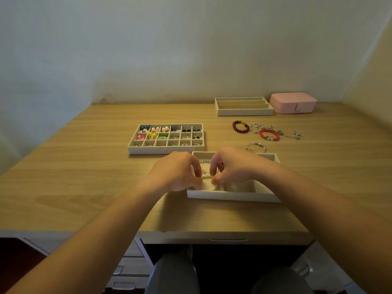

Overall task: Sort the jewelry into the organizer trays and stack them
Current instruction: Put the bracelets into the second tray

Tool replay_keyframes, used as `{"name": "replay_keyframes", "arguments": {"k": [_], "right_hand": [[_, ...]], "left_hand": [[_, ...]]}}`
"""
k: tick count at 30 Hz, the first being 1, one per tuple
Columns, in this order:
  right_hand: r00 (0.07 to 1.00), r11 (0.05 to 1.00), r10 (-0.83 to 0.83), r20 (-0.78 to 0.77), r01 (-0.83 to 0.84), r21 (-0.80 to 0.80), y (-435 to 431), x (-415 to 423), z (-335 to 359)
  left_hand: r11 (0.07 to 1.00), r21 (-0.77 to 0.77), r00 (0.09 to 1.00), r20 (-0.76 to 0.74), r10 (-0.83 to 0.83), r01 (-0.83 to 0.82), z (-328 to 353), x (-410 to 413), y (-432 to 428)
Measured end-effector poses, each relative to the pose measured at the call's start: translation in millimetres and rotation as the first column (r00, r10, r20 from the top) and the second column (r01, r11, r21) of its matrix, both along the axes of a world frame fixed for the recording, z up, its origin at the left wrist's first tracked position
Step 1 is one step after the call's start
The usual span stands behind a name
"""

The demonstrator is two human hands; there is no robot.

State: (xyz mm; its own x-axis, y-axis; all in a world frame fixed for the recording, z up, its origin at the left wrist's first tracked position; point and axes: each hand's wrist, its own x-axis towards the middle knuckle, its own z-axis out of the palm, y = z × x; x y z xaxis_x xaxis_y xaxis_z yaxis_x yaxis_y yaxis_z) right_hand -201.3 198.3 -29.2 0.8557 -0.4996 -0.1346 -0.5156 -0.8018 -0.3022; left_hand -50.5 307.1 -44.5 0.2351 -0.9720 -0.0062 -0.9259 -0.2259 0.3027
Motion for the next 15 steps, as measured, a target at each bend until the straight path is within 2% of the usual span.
{"name": "replay_keyframes", "arguments": {"k": [8,15], "right_hand": [[1.000,0.999,-0.006,0.028,0.005,0.038,-2,-5,-3],[0.991,0.995,-0.075,0.107,0.068,0.067,-12,-13,-1]], "left_hand": [[0.997,-0.027,0.995,-0.072,0.066,-0.068,-8,6,-7],[0.996,-0.016,0.994,-0.062,0.088,-0.089,-10,7,-13]]}}
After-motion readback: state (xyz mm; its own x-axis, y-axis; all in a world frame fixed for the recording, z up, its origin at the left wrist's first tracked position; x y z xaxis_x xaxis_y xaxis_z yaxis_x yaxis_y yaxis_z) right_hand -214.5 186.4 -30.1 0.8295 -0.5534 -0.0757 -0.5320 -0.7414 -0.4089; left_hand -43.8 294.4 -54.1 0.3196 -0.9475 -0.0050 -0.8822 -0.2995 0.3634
